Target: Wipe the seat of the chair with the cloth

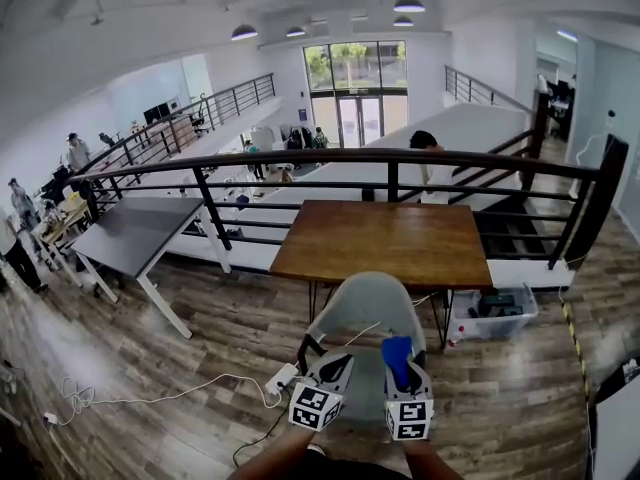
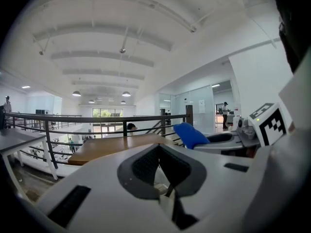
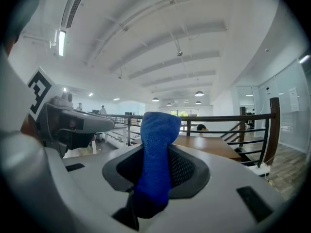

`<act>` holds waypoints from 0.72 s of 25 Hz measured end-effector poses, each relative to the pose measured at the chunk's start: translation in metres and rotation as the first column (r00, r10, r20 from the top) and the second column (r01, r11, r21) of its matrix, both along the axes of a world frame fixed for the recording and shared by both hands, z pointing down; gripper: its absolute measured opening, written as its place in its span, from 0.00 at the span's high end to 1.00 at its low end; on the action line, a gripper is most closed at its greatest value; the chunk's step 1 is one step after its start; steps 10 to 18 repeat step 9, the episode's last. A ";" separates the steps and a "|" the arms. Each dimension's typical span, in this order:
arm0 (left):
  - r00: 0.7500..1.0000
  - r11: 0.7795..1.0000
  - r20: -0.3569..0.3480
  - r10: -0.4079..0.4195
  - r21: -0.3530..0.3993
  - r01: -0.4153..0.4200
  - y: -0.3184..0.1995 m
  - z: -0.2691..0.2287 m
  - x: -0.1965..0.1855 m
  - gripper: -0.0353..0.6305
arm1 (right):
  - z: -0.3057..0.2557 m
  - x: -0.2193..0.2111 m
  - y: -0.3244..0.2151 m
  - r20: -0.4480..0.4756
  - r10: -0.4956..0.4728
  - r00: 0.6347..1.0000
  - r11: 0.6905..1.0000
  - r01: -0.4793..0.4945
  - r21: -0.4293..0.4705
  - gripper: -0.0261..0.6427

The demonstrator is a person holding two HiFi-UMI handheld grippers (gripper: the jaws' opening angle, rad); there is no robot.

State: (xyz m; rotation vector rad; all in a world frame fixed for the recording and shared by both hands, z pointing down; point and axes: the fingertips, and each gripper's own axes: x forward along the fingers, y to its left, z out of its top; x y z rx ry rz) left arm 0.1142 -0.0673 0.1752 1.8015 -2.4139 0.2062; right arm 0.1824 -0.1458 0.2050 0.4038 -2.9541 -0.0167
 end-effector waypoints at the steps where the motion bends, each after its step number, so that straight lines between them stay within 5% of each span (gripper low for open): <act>1: 1.000 1.000 0.010 0.000 -0.009 0.000 0.000 0.001 0.001 0.94 | 0.000 0.001 0.000 -0.003 0.002 1.000 1.000 -0.002 0.001 0.77; 18: 1.000 1.000 0.012 -0.007 -0.026 0.008 0.011 0.013 0.010 0.94 | 0.014 0.008 0.009 -0.037 0.000 0.999 1.000 0.000 -0.002 0.77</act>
